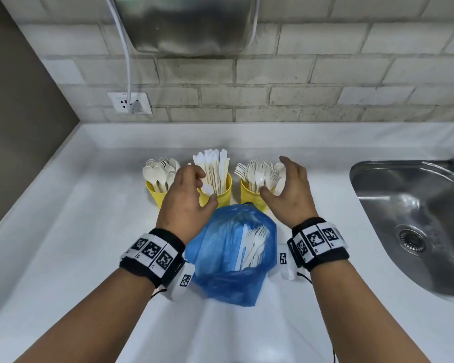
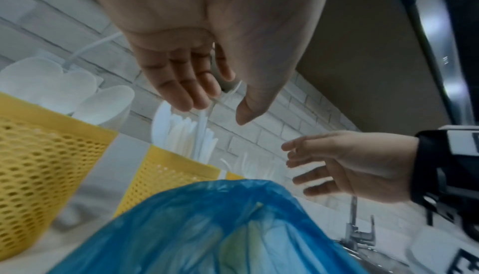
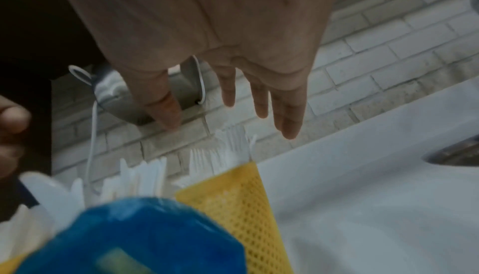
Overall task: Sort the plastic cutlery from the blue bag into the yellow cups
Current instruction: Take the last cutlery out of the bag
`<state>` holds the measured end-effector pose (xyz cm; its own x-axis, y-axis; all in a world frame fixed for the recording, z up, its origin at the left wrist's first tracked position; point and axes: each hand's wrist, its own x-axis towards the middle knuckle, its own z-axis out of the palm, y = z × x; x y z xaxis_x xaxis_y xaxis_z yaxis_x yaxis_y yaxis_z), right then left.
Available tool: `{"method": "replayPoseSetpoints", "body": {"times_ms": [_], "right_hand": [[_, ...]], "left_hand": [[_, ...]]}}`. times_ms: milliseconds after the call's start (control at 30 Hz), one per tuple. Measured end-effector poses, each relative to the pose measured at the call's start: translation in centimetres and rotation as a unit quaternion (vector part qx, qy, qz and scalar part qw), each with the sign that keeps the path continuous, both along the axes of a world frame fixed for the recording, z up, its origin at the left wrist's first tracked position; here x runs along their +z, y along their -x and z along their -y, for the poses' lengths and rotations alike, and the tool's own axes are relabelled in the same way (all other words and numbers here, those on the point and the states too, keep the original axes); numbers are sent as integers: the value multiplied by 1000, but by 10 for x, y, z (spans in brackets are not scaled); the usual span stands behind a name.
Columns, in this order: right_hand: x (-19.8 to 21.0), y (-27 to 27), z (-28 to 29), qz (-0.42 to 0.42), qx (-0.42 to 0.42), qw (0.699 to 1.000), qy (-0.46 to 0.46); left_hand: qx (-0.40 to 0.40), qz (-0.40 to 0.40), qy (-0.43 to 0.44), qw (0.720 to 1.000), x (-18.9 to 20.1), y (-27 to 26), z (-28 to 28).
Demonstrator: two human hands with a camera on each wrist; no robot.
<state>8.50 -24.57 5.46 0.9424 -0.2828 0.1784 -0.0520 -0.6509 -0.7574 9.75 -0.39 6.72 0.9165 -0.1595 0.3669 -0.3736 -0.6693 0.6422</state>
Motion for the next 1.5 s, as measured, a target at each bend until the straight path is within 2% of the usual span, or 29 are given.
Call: {"method": "replayPoseSetpoints", "body": {"times_ms": [100, 167, 267, 333, 433, 533, 600, 700, 933, 1200, 1333, 1400, 1500], "right_hand": [[11, 22, -6, 79, -11, 996, 32], [16, 37, -13, 95, 48, 993, 42], [9, 60, -27, -1, 185, 980, 75], [-3, 68, -32, -78, 232, 959, 141], [-15, 75, -31, -186, 240, 917, 259], [-19, 82, -28, -239, 232, 874, 355], [-24, 84, -25, -278, 232, 854, 374], [-30, 86, -19, -296, 251, 841, 378], [-33, 91, -14, -265, 305, 835, 373], [-45, 97, -4, -288, 323, 813, 389], [-45, 98, -1, -289, 302, 842, 342], [-40, 97, -1, -304, 289, 859, 293], [-31, 93, -2, -329, 303, 862, 238]], "left_hand": [[-46, -66, -27, 996, -6, 24, 3], [-81, -123, -89, 985, -20, 34, 6], [-115, -189, -160, 962, -41, 48, 15], [-131, -227, -167, 950, -55, 53, 20], [-132, -263, -196, 935, -66, 59, 30], [-129, -280, -264, 914, -70, 65, 36], [-126, -282, -296, 904, -69, 65, 40], [-117, -294, -304, 899, -66, 66, 47], [-73, -288, -303, 905, -61, 64, 75], [-44, -291, -354, 888, -68, 57, 87], [-36, -289, -381, 878, -77, 57, 90], [-32, -303, -409, 860, -77, 57, 94], [-22, -310, -426, 850, -75, 56, 97]]}}
